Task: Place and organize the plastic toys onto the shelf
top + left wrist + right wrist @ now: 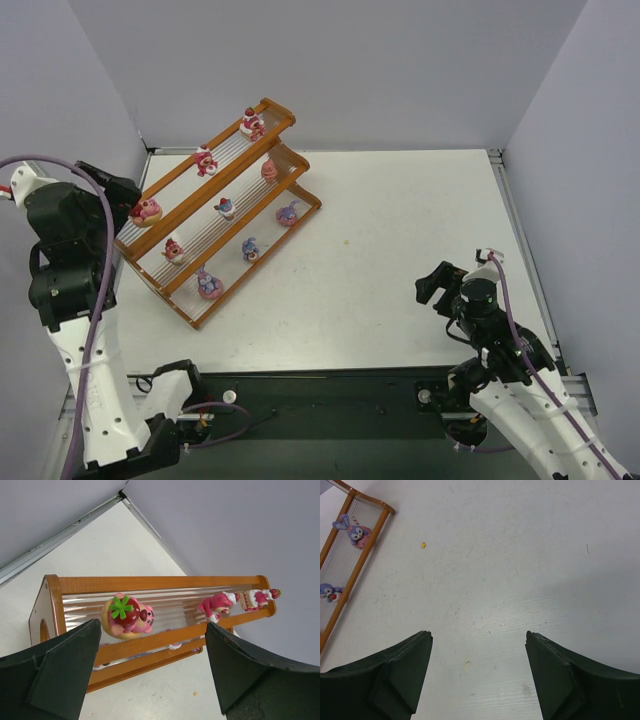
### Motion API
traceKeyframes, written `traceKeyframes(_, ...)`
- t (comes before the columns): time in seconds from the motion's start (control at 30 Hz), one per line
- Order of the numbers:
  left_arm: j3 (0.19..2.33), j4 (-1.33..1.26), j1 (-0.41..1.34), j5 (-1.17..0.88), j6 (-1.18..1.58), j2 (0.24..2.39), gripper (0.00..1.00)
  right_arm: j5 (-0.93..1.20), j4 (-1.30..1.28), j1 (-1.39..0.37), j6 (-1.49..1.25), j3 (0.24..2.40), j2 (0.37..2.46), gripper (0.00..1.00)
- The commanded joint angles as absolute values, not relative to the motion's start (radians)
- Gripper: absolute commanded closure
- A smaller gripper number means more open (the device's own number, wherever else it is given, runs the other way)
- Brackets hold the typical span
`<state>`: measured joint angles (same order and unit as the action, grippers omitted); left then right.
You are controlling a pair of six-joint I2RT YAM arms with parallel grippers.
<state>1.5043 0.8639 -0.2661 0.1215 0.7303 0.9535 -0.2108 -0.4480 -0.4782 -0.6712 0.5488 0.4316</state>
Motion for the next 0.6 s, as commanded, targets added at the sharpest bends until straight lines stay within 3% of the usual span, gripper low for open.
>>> traceKeyframes(0.0, 1.574, 0.89, -0.273, 0.026, 0.632, 0.885, 0.05, -0.187, -0.451, -0.474, -0.627, 0.644, 0.456, 0.23)
traceKeyframes(0.2, 1.507, 0.916, -0.273, -0.289, 0.456, 0.74, 0.05, -0.12, -0.422, -0.474, -0.594, 0.725, 0.427, 0.23)
traceKeyframes(0.4, 1.315, 0.933, -0.273, -0.429, 0.38, 0.519, 0.03, -0.011, -0.414, -0.474, -0.555, 0.831, 0.417, 0.21)
traceKeyframes(0.57, 1.198, 0.957, -0.215, -0.416, 0.394, 0.396, 0.03, 0.031, -0.419, -0.474, -0.538, 0.894, 0.397, 0.19)
